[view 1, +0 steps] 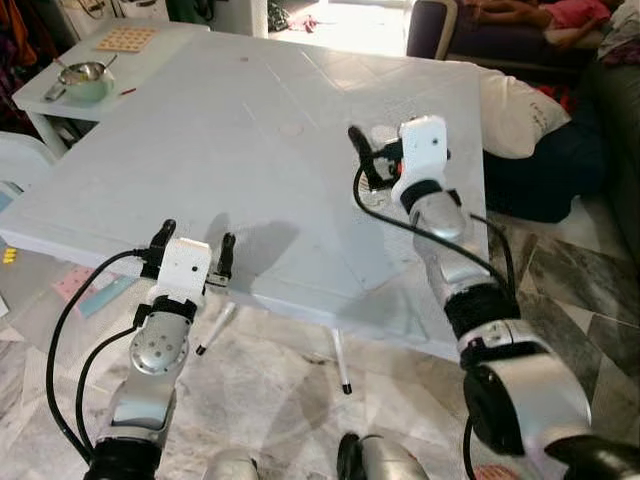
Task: Restocking fridge
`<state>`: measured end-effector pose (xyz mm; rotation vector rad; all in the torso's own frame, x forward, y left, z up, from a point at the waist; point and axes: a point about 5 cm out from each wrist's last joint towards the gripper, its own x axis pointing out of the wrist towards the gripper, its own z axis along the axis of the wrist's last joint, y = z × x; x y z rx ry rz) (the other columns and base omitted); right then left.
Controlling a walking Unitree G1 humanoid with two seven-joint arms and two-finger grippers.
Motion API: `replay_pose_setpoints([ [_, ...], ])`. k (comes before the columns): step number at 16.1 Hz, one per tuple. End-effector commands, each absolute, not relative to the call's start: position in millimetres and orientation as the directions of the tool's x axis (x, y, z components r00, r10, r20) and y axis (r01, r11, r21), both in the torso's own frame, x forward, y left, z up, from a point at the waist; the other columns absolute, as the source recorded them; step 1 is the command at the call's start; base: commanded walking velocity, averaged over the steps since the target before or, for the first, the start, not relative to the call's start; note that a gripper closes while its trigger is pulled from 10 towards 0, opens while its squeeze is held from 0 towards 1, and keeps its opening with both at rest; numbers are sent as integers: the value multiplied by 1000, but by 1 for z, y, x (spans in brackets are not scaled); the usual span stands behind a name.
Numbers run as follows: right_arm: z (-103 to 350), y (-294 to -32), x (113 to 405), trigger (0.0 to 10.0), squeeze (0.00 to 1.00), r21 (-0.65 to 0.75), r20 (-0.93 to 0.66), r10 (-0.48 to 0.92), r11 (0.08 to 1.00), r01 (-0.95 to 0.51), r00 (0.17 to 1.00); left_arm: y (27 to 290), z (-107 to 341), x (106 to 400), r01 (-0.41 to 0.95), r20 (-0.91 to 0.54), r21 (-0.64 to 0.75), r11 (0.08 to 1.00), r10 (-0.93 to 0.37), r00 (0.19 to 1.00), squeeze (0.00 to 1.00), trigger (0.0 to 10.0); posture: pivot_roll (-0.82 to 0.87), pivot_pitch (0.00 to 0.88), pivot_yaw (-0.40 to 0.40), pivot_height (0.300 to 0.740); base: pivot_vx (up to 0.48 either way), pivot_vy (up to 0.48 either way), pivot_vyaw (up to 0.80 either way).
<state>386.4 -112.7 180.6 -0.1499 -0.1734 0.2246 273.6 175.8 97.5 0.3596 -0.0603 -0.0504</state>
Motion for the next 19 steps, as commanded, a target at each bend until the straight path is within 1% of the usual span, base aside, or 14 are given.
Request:
replay_pose_setpoints([
  [1, 185, -113, 389, 8235, 0, -151, 161, 239, 965, -215, 958, 178, 102, 274, 32, 60, 362, 932, -58, 997, 0, 10000, 133, 98, -5, 740, 0, 0, 0],
  [2, 183, -112, 391, 2706, 0, -156, 137, 246, 962, -224, 960, 179, 102, 274, 29, 60, 363, 931, -55, 997, 0, 10000, 134, 99, -5, 740, 0, 0, 0],
  [3, 182, -112, 391, 0, 0, -155, 130, 243, 962, -223, 961, 180, 102, 273, 28, 60, 363, 931, -53, 997, 0, 10000, 136, 100, -7, 740, 0, 0, 0],
  [7, 180, -111, 393, 0, 0, -150, 128, 245, 963, -225, 961, 186, 102, 272, 14, 56, 367, 930, -37, 998, 0, 10000, 139, 96, -5, 740, 0, 0, 0],
  [14, 182, -118, 394, 0, 0, -174, 147, 240, 961, -214, 960, 185, 101, 275, 23, 52, 364, 931, -45, 998, 0, 10000, 128, 93, -3, 740, 0, 0, 0],
  [19, 182, -115, 393, 0, 0, -165, 148, 253, 959, -229, 956, 185, 102, 275, 23, 54, 363, 931, -46, 997, 0, 10000, 132, 88, -5, 740, 0, 0, 0],
])
